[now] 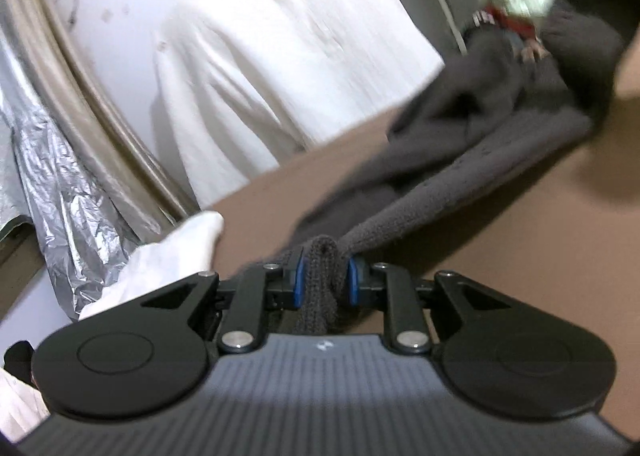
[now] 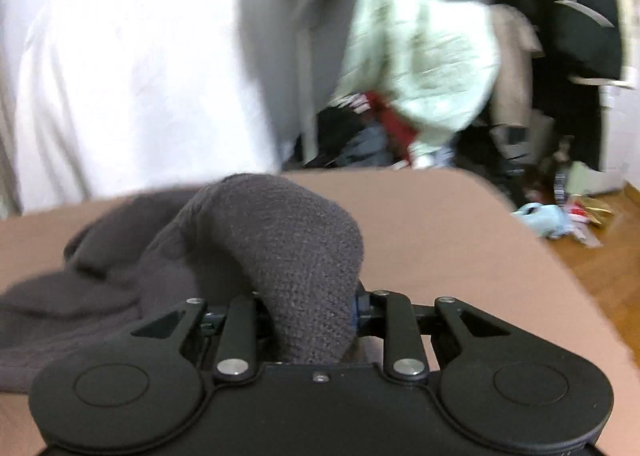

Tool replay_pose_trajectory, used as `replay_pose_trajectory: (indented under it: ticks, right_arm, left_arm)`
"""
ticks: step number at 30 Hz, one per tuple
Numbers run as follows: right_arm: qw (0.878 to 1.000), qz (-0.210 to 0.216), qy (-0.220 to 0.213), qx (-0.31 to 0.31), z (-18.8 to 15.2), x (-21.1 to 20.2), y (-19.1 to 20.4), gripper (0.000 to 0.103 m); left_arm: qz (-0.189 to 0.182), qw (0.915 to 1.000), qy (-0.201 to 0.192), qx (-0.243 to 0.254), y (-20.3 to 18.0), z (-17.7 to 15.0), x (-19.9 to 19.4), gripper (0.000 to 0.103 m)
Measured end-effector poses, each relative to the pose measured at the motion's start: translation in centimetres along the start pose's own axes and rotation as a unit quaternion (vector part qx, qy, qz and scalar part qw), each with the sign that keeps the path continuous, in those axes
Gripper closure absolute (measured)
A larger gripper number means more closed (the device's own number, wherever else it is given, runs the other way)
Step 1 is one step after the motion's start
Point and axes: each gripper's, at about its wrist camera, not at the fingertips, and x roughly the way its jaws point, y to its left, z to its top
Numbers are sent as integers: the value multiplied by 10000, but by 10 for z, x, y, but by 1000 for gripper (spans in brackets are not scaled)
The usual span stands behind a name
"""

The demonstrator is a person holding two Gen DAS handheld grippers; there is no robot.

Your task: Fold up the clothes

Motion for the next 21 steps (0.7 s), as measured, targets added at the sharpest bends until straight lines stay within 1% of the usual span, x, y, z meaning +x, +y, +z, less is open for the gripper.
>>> replay_pose_trajectory:
  ticks: [3, 7, 8, 9, 10, 11, 12, 13, 14, 15, 16, 17, 18, 19, 21]
  right_arm:
    - [9985, -343, -287, 329, 7, -40, -45, 75]
    - [9922, -660, -613, 858, 4, -93, -98, 76]
    - [9914, -712, -653, 881, 2, -105, -106, 76]
    - [9917, -709, -584, 899, -3, -114, -111, 75]
    - [9925, -669, -450, 924, -11, -120, -115, 75]
    - [9930, -629, -316, 948, -18, -126, -120, 75]
    - [9934, -588, -181, 972, -25, -132, -124, 75]
    - [9932, -537, 43, 1030, -36, -135, -128, 75]
    - [9914, -491, 330, 1167, -50, -134, -133, 75]
    - [9871, -421, 645, 1405, -67, -129, -136, 75]
    - [9803, -328, 977, 1683, -83, -123, -138, 75]
    - [9716, -235, 1306, 1958, -100, -116, -140, 75]
    - [9603, -108, 1613, 2273, -116, -108, -139, 75]
    - [9464, 99, 1886, 2620, -133, -99, -136, 74]
    - [9144, 708, 2333, 3230, -166, -85, -119, 74]
  left_arm:
    - [14, 9997, -224, -66, 3, 6, -25, 83]
    - [147, 9969, -697, -340, 16, 18, -73, 84]
    - [141, 9959, -758, -479, 22, 20, -86, 84]
    - [108, 9948, -789, -634, 29, 22, -98, 84]
    - [-122, 9956, -590, -714, 31, 19, -103, 84]
    - [-445, 9957, -281, -757, 32, 14, -104, 83]
    - [-766, 9938, 29, -799, 33, 9, -105, 83]
    - [-1077, 9894, 431, -872, 29, -2, -101, 82]
    - [-1380, 9819, 877, -957, 24, -15, -94, 82]
    - [-1563, 9736, 1319, -1015, 19, -27, -85, 82]
    - [-1688, 9640, 1758, -1060, 14, -38, -75, 82]
    - [-1761, 9562, 2064, -1095, 12, -45, -67, 82]
    - [-1810, 9494, 2306, -1126, 11, -50, -59, 81]
    - [-1854, 9458, 2366, -1228, 14, -51, -56, 81]
    - [-1939, 9416, 2308, -1500, 22, -50, -55, 79]
